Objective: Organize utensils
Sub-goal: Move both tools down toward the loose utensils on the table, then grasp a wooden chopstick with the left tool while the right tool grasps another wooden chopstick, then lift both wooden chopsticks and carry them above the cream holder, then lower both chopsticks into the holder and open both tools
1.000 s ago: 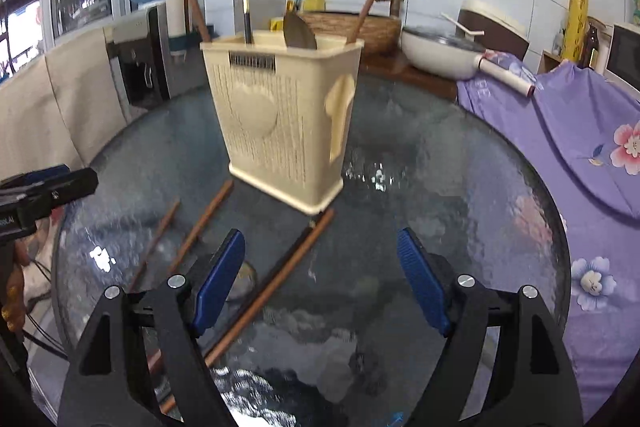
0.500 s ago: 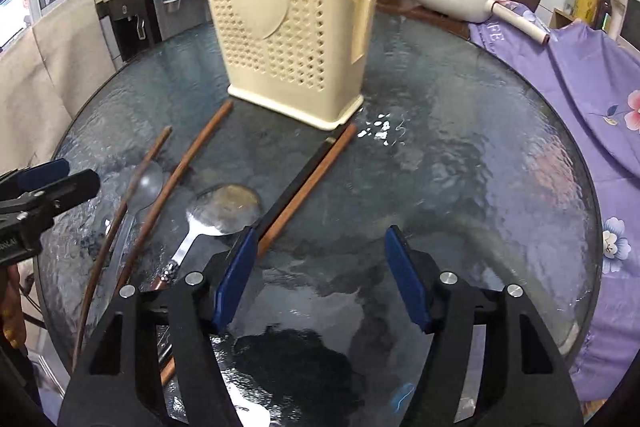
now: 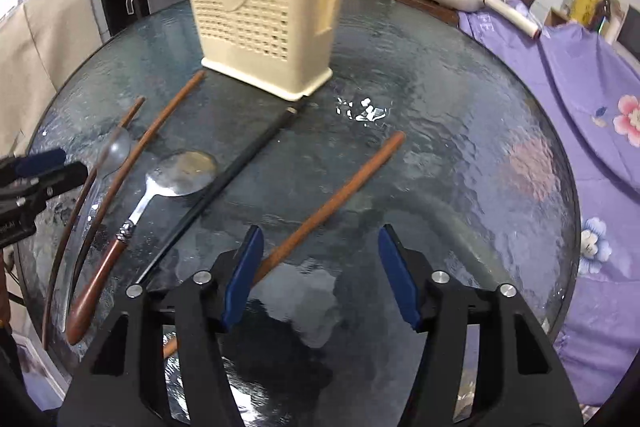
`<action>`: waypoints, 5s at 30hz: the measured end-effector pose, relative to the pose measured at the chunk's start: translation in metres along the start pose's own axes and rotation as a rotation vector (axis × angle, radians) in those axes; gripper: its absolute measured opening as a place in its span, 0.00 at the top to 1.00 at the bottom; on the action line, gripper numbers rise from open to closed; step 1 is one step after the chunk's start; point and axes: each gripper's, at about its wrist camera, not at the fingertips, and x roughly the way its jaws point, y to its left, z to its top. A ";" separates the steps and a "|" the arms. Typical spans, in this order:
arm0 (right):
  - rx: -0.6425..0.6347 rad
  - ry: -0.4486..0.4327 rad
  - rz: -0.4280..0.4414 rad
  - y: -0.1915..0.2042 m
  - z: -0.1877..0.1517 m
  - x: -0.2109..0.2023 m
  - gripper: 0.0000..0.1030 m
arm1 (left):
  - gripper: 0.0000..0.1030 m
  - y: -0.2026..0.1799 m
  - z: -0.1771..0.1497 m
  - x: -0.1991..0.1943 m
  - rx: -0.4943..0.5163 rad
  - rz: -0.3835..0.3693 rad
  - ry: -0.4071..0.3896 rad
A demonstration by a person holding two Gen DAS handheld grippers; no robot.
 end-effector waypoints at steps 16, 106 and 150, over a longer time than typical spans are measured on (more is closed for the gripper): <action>0.208 -0.009 -0.051 -0.053 -0.007 -0.002 0.44 | 0.65 -0.014 -0.009 0.000 0.102 0.041 0.027; 0.082 -0.434 0.466 -0.058 0.067 -0.169 0.93 | 0.93 -0.030 0.092 -0.128 0.120 -0.203 -0.353; 0.112 -0.548 0.207 -0.034 0.209 -0.101 0.93 | 0.93 -0.066 0.216 -0.038 0.080 -0.086 -0.354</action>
